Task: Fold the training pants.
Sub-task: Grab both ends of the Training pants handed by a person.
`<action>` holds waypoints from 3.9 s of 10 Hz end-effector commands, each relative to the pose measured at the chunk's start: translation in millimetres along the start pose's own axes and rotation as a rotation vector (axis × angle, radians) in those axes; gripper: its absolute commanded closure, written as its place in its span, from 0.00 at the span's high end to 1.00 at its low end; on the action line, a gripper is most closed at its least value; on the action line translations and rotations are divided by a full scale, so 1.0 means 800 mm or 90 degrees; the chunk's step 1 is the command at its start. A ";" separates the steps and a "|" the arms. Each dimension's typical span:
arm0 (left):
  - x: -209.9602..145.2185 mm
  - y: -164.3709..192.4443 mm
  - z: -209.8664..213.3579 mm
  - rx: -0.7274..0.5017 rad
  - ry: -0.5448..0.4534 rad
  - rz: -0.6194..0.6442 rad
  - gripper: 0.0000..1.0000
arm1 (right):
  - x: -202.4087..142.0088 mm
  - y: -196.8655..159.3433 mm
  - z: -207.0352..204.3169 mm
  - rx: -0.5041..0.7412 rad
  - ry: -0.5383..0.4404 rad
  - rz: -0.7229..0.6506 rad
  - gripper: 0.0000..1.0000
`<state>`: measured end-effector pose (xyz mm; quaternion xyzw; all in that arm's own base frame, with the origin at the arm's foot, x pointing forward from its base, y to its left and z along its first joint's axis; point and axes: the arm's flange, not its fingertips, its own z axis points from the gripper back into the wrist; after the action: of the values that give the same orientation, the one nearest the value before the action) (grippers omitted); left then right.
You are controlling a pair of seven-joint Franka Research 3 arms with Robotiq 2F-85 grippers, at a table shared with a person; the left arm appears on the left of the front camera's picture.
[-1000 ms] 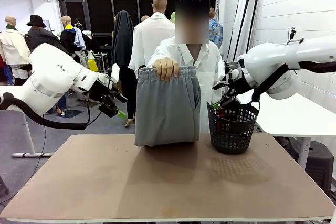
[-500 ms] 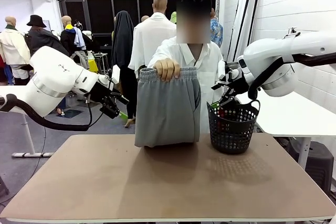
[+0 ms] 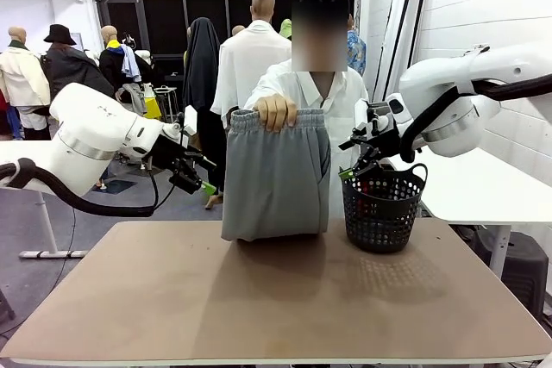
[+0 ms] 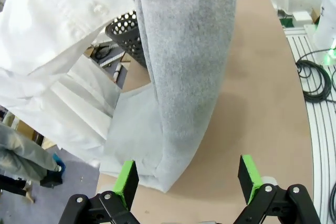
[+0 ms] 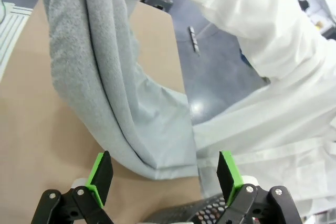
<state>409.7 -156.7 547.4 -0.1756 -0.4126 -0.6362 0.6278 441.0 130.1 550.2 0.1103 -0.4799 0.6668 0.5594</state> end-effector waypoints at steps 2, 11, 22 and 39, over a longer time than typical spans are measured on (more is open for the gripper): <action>-0.010 0.008 -0.009 0.001 -0.057 -0.002 1.00 | -0.012 -0.011 -0.013 0.018 -0.040 0.013 1.00; -0.012 0.007 -0.010 0.018 -0.106 -0.026 1.00 | -0.005 0.015 -0.023 0.049 -0.144 0.004 1.00; 0.007 -0.008 -0.011 0.021 -0.185 -0.037 1.00 | 0.004 0.048 -0.030 0.061 -0.214 0.004 1.00; 0.042 -0.040 -0.034 0.010 -0.335 -0.008 1.00 | 0.035 0.004 -0.048 0.060 -0.363 -0.064 1.00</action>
<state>386.9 -203.8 554.6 -0.3273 -0.5481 -0.5727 0.5143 437.1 174.7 544.6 0.3226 -0.5756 0.6165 0.4297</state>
